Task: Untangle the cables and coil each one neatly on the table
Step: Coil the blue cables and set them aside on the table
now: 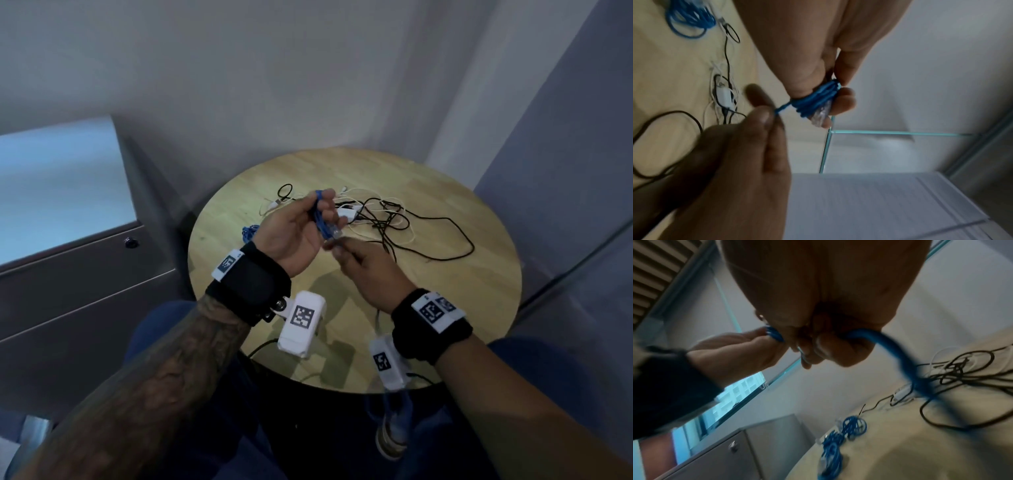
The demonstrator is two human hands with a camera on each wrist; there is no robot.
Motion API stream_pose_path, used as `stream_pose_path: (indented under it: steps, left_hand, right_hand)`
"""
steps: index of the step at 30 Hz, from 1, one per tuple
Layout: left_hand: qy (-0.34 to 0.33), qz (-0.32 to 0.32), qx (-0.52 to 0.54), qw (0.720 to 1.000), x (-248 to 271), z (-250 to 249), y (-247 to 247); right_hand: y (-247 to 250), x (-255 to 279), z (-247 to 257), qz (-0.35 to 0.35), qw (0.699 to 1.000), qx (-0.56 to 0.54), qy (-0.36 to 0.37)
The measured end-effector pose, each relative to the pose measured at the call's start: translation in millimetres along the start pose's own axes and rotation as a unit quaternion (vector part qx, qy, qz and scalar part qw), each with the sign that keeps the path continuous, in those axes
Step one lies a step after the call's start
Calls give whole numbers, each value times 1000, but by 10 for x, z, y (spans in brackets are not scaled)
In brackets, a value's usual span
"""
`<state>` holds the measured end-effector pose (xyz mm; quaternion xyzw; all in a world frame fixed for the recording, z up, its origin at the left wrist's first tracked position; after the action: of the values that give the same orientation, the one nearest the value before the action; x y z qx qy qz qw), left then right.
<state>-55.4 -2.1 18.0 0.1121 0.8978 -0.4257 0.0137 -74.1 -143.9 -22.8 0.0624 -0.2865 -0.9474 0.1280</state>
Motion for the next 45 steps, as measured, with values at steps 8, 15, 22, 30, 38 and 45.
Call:
stream_pose_path:
  steps: [8, 15, 22, 30, 38, 45]
  left_hand:
    - [-144, -63, -369, 916, -39, 42, 414]
    - [18, 70, -477, 876, 144, 175, 186]
    - [120, 89, -235, 960, 206, 116, 0]
    - [-9, -51, 33, 998, 58, 117, 213]
    - [-115, -88, -305, 941, -8, 156, 448]
    - [-34, 65, -569, 819, 113, 208, 387]
  right_hand:
    - [117, 184, 138, 40, 999, 7, -25]
    - [533, -6, 328, -96, 994, 0, 45]
    - [405, -184, 48, -104, 992, -69, 11]
    - [-122, 33, -61, 49, 994, -60, -75]
    - [-2, 200, 122, 68, 996, 4, -50]
    - [490, 85, 217, -40, 999, -16, 6]
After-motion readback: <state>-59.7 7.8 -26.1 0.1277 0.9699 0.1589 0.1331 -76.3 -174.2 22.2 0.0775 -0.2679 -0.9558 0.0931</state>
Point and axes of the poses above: each hand's wrist, its own x-axis away from the middle knuckle, its own y-axis out of the back of the hand, z = x × y, the point moved 3 cm from there along -x, towards the middle knuckle, and after that the axes turned 11 degrees about -y, right-handed, at the moved point
